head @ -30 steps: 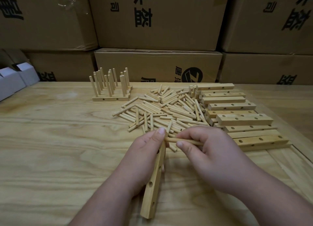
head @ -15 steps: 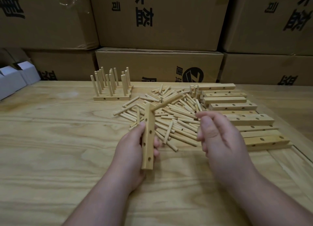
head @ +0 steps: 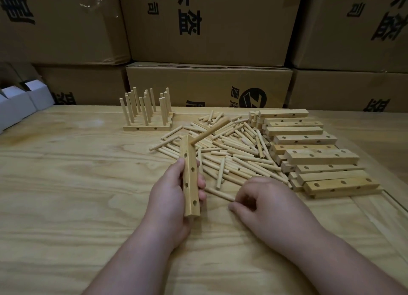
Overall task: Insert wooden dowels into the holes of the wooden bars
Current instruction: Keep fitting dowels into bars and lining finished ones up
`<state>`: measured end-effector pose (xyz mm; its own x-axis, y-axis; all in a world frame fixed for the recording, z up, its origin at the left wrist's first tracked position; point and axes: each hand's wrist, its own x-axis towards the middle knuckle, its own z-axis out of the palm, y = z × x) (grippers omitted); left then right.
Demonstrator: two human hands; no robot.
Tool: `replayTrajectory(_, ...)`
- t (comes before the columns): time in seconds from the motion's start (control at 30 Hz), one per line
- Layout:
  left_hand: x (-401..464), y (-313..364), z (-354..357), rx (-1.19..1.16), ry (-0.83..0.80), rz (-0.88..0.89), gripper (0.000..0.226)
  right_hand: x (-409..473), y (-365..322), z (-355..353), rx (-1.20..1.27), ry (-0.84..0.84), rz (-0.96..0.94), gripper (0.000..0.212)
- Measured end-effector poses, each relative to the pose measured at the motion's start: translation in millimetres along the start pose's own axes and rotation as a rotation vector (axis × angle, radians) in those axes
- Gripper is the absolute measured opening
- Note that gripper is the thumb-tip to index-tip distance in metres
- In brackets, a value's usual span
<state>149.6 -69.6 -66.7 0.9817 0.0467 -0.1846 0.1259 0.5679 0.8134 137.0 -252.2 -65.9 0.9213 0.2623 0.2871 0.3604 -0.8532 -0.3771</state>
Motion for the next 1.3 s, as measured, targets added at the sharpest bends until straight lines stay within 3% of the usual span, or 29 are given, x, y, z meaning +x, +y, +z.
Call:
replayTrajectory(0.17,0,0,0,0.009,0.005,0.003,0.037,-1,3,2,0.002,-0.017,0.029,0.016)
replayTrajectory(0.27,0,0,0,0.008,0.01,0.002,0.038,-1,3,1,0.017,0.06,0.04,0.005)
replayTrajectory(0.4,0,-1,0,0.027,0.019,0.012,0.038,0,3,-2,0.135,0.172,0.046,0.011)
replayTrajectory(0.7,-2,-5,2,0.169,0.008,0.083,0.035,-3,2,0,0.2,0.224,-0.065,0.014)
replayTrajectory(0.9,-2,-6,2,0.212,-0.011,0.139,0.034,-2,3,-3,0.255,0.348,-0.153,0.014)
replayTrajectory(1.3,-3,-4,2,0.188,0.002,0.134,0.035,0,5,-8,0.345,0.393,-0.203,0.015)
